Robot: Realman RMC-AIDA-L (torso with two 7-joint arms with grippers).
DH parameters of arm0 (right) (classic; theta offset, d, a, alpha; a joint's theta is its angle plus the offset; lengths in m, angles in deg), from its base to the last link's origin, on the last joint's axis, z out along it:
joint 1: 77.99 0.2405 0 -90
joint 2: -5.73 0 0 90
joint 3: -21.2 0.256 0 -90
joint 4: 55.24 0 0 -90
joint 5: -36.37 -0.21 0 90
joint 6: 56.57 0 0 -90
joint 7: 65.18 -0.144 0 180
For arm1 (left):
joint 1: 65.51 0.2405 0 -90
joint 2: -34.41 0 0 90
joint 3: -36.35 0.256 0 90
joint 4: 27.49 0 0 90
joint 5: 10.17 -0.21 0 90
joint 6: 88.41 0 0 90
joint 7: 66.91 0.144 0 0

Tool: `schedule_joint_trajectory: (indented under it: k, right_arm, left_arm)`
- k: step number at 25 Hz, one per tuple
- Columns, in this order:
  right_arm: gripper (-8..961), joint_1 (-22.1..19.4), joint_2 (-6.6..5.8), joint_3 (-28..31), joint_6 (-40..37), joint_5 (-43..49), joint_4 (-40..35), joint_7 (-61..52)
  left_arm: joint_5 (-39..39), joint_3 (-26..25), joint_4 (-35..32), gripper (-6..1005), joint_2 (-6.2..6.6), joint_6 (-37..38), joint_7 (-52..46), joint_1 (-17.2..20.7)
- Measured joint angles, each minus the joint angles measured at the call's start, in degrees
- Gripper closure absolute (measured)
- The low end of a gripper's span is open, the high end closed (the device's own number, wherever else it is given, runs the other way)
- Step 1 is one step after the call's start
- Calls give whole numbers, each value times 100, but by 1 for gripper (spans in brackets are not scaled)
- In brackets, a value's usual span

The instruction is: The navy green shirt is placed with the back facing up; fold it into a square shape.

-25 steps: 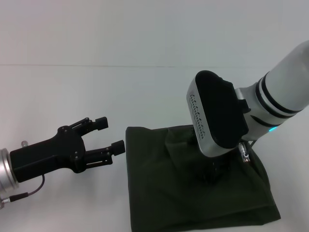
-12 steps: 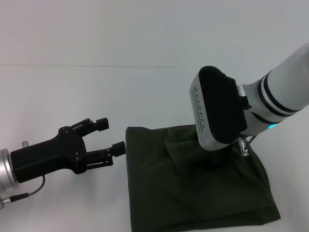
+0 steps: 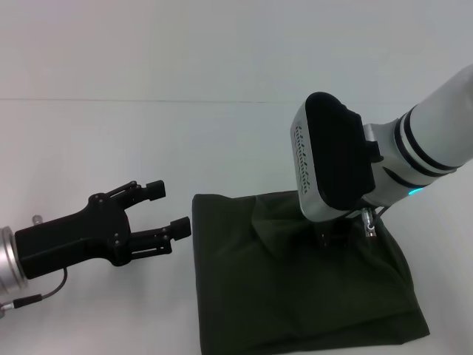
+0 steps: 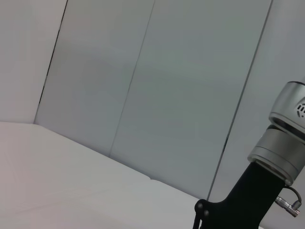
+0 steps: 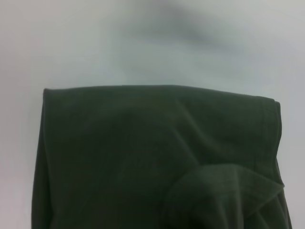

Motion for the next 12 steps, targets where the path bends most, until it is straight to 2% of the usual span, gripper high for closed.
schedule_joint_trajectory:
  k: [3,8,12]
  right_arm:
    - [756,-6,-6,23,-19,-52,4,-91]
    - [782,-5,-16,132,-194,-155,15,-248]
    - [795,-3,-31,504,-378,-315,136,-319]
  left_arm:
    - [0,67,-8,53,1,7,-17,8]
    - [0,131,-61,53,1,45,-23,26]
    - [0,131,-70,53,1,88,-41,27]
